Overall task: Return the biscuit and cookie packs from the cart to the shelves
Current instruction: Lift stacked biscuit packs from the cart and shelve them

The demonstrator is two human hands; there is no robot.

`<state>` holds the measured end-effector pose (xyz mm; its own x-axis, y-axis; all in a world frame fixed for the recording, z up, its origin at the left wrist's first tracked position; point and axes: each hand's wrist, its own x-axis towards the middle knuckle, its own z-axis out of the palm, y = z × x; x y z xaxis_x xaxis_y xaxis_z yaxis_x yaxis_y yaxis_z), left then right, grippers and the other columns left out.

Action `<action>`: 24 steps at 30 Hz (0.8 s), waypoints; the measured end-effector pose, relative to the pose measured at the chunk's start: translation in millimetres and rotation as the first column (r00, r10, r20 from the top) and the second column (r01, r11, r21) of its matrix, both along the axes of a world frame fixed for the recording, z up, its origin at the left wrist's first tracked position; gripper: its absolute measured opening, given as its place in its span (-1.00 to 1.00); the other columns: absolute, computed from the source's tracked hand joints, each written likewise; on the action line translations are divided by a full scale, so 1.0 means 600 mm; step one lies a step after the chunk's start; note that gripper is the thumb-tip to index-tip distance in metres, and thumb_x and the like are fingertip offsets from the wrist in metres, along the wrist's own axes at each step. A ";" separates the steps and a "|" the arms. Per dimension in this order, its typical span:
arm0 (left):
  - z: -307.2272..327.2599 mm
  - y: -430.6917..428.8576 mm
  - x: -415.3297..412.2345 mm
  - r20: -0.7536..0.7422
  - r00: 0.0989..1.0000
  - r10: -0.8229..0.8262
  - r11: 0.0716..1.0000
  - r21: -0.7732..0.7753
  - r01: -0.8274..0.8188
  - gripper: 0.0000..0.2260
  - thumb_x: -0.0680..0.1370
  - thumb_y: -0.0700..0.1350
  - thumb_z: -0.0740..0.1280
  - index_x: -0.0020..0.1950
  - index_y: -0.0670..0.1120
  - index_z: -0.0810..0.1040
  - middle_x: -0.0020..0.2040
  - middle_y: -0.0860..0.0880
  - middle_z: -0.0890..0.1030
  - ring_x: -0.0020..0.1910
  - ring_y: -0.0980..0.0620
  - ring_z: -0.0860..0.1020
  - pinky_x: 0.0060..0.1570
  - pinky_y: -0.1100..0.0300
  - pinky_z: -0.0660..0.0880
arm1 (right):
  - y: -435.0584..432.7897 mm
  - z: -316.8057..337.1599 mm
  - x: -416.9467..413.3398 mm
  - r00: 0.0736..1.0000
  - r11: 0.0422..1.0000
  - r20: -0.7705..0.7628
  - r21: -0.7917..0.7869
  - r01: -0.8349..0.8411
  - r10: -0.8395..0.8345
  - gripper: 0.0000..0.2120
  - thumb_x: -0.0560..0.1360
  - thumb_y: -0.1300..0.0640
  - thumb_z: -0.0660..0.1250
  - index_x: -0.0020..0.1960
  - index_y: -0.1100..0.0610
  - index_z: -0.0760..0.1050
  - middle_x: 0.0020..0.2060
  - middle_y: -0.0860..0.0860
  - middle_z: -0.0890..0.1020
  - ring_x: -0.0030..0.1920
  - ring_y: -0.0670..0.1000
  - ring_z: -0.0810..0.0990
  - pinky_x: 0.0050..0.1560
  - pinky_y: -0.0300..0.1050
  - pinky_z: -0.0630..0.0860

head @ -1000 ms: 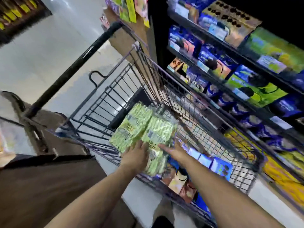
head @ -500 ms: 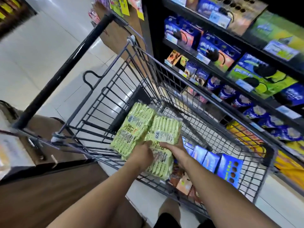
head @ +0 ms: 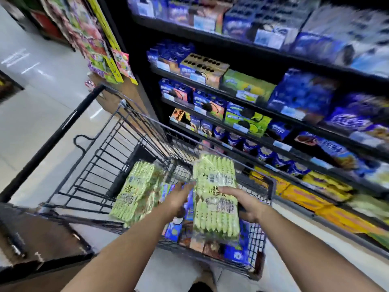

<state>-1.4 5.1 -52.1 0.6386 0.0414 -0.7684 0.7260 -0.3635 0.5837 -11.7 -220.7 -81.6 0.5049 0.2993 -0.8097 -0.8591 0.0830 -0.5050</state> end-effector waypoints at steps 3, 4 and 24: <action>0.073 -0.121 -0.030 -0.099 0.995 0.005 0.951 -0.309 -0.036 -0.22 0.44 0.41 0.33 0.56 0.09 0.26 0.45 -0.05 0.47 0.25 -0.02 0.56 0.00 0.04 0.61 | -0.106 0.078 -0.041 0.998 1.000 0.070 0.011 0.010 -0.010 -0.36 0.20 -0.09 0.67 0.21 0.06 0.58 0.04 -0.08 0.72 0.01 -0.07 0.71 -0.07 -0.12 0.65; 0.093 -0.163 -0.042 -0.074 0.996 -0.045 0.932 -0.361 0.015 -0.23 0.42 0.40 0.35 0.55 0.13 0.25 0.43 0.00 0.49 0.19 0.06 0.59 -0.04 0.06 0.61 | -0.140 0.105 -0.058 0.994 1.000 0.107 0.000 0.013 -0.013 -0.35 0.22 -0.11 0.66 0.24 0.05 0.58 0.10 -0.07 0.69 0.10 -0.05 0.68 0.04 -0.08 0.63; 0.321 -0.875 -0.272 0.010 0.964 0.267 0.655 -0.736 -0.174 0.03 0.42 0.13 0.56 0.62 0.25 -0.14 0.52 0.02 0.33 0.31 -0.23 0.51 0.23 -0.36 0.47 | -0.684 0.369 -0.507 0.379 0.485 0.373 0.248 0.839 -0.847 -0.28 0.38 -0.17 0.43 0.48 -0.15 0.29 0.08 0.12 0.67 0.14 0.12 0.64 0.14 0.18 0.59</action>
<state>-164.4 -519.7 140.7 0.7643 -0.3455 -0.5445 0.6442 0.3691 0.6700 -316.0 -631.0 139.8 0.7587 -0.4600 -0.4612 -0.0586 0.6569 -0.7517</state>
